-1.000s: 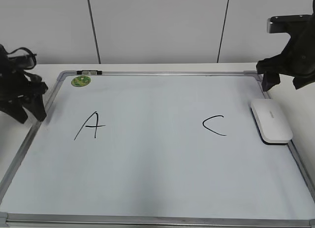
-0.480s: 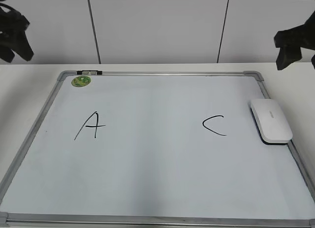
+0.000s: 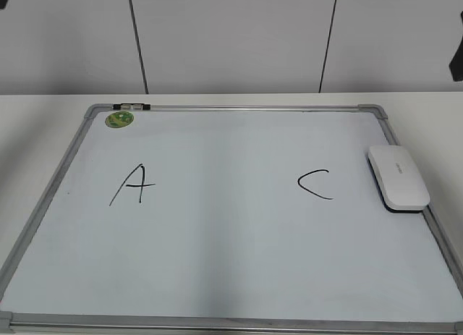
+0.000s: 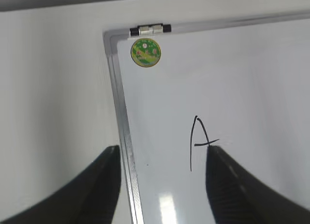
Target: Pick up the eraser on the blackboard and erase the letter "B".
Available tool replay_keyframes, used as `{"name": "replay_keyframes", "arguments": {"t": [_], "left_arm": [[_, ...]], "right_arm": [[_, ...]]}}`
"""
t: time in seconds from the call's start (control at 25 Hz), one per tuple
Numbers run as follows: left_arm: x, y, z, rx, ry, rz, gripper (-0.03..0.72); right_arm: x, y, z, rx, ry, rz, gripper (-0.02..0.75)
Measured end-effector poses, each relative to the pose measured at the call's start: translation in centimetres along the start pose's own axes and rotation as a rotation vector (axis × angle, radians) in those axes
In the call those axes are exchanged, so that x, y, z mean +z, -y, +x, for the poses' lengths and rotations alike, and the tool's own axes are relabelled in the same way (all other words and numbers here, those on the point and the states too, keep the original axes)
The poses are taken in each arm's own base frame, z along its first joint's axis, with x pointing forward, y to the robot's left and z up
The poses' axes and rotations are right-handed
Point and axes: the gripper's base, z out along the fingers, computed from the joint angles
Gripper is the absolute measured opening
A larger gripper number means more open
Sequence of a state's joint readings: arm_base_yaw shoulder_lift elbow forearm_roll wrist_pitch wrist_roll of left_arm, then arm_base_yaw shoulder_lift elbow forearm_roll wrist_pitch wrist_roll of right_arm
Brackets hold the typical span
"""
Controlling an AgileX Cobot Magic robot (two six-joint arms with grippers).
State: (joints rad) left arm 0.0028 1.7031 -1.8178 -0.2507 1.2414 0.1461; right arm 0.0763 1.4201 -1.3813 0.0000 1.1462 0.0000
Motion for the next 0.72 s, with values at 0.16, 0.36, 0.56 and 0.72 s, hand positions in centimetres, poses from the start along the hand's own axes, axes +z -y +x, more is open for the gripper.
{"name": "replay_keyframes", "arguments": {"t": [0.16,0.36,0.56,0.72], "left_arm": [[-4.6,1.2,1.0,0.005,0.092,-0.005,0.475],[-7.9,2.2,4.6,-0.016,0.115,0.001,0.491],[-9.6,3.0,9.3,-0.023,0.098,0.002,0.492],[-10.3,3.4,13.1,-0.027,0.084,0.003,0.491]], "right_arm": [[-3.5,-0.1,1.5,-0.019,0.037,-0.006,0.592],[-7.9,-0.2,3.7,-0.020,0.132,-0.016,0.592],[-12.1,-0.2,6.2,-0.021,0.252,-0.021,0.592],[-14.2,-0.2,8.9,-0.022,0.321,-0.020,0.592]]}}
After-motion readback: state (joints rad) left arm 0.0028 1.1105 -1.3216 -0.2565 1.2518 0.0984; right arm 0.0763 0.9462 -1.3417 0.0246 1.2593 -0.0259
